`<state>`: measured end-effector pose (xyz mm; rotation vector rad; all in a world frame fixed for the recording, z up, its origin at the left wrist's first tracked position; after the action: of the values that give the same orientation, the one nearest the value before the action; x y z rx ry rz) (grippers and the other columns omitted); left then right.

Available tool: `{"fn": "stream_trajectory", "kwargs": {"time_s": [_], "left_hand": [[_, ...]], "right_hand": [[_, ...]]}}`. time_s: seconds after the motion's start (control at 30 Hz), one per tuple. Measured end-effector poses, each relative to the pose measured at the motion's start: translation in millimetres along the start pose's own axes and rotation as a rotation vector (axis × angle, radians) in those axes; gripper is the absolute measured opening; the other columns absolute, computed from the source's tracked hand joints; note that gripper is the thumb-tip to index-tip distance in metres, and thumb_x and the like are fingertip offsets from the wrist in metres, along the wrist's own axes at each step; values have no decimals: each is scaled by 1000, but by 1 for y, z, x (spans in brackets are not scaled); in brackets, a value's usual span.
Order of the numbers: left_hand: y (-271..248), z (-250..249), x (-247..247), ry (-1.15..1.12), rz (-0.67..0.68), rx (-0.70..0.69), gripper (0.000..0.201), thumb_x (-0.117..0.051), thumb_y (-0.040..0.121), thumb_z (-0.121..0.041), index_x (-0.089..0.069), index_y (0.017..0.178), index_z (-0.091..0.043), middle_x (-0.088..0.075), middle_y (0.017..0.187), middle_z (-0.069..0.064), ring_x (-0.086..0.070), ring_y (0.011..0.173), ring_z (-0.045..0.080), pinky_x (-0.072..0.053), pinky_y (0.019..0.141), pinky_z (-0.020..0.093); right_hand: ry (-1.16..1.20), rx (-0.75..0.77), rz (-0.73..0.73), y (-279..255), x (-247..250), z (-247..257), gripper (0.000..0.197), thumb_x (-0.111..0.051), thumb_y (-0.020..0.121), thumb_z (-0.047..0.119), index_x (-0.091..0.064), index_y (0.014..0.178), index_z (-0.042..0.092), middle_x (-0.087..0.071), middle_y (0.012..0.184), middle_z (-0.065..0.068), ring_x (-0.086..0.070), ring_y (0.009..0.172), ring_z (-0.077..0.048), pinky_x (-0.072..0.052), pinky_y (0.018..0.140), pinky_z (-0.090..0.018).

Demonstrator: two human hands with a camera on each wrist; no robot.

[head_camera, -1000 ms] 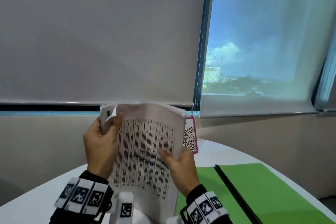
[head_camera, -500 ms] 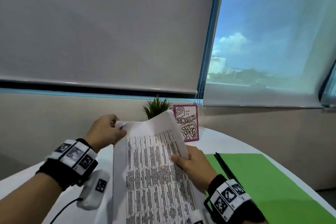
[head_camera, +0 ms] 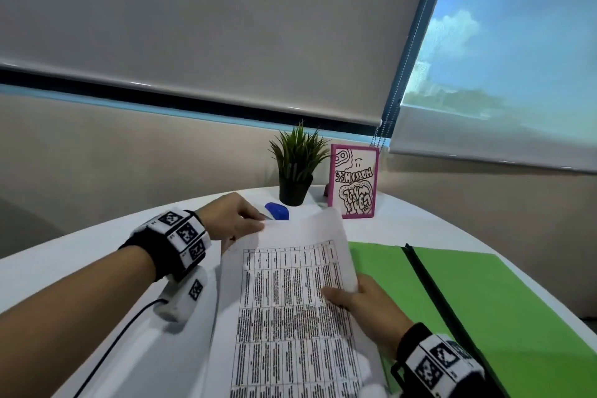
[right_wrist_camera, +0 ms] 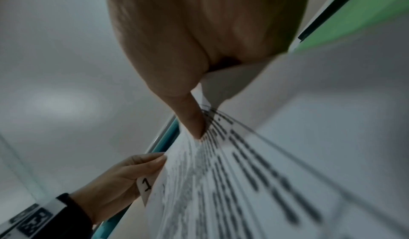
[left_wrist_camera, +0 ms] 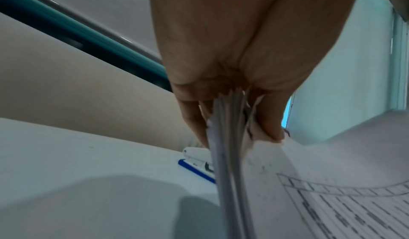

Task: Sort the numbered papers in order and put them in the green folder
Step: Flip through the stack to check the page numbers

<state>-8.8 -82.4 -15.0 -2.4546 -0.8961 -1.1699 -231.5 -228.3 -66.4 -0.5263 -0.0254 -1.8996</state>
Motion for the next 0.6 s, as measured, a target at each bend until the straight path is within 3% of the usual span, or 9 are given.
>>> {"fn": "stream_trajectory", "kwargs": {"time_s": [0.07, 0.13, 0.2, 0.27, 0.33, 0.47, 0.6], "left_hand": [[1, 2, -6, 85, -14, -5, 16, -66, 90, -21, -77, 98, -13, -66, 72, -15, -55, 64, 2, -41, 61, 12], [4, 5, -11, 143, -6, 12, 17, -66, 89, -22, -77, 99, -15, -71, 84, -10, -61, 74, 6, -47, 71, 17], [7, 9, -13, 176, 8, 41, 18, -65, 88, -23, -77, 100, -16, -75, 95, -5, -65, 86, 11, -51, 82, 25], [13, 14, -15, 173, 24, 56, 17, -66, 87, -23, -77, 98, -16, -75, 95, -5, -65, 86, 12, -51, 83, 25], [17, 16, -16, 163, 52, 55, 15, -65, 87, -22, -77, 95, -16, -73, 86, -4, -62, 77, 11, -49, 78, 23], [23, 23, -19, 129, 96, 54, 13, -64, 86, -22, -76, 89, -17, -73, 77, 2, -59, 65, 12, -50, 71, 23], [24, 26, -18, 88, 84, 51, 14, -65, 89, -20, -76, 97, -17, -57, 50, -16, -49, 40, -6, -40, 53, 10]], "right_hand": [[-265, 5, -69, 7, 9, 2, 41, -63, 92, 34, -48, 128, 21, -64, 121, 3, -62, 106, -14, -48, 96, -32], [-636, 36, -238, 21, 26, 23, 59, -64, 90, 41, -38, 137, 15, -53, 132, -4, -57, 114, -22, -46, 96, -31], [-853, 176, -387, 38, 37, 67, 63, -64, 90, 39, -35, 139, 12, -47, 134, -8, -52, 119, -26, -43, 96, -33], [-908, 349, -422, 64, 33, 113, 56, -63, 90, 37, -41, 135, 12, -52, 129, -7, -54, 115, -25, -45, 94, -35], [-976, 431, -323, 102, 13, 140, 50, -62, 91, 37, -46, 132, 13, -57, 126, -5, -56, 111, -23, -48, 94, -36], [-1237, 333, -43, 175, -41, 141, 56, -61, 91, 44, -48, 131, 7, -57, 130, -13, -56, 116, -30, -49, 93, -38], [-1315, 254, 32, 221, -73, 120, 56, -65, 88, 44, -52, 124, 4, -58, 128, -18, -58, 114, -34, -50, 89, -37]]}}
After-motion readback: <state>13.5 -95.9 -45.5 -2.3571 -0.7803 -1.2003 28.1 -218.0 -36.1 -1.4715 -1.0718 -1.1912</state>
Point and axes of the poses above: each hand's wrist, its own y-axis towards the middle knuckle, its own x-axis out of the back of the hand, z = x × y, the point moved 6 cm from there along y, towards the middle knuckle
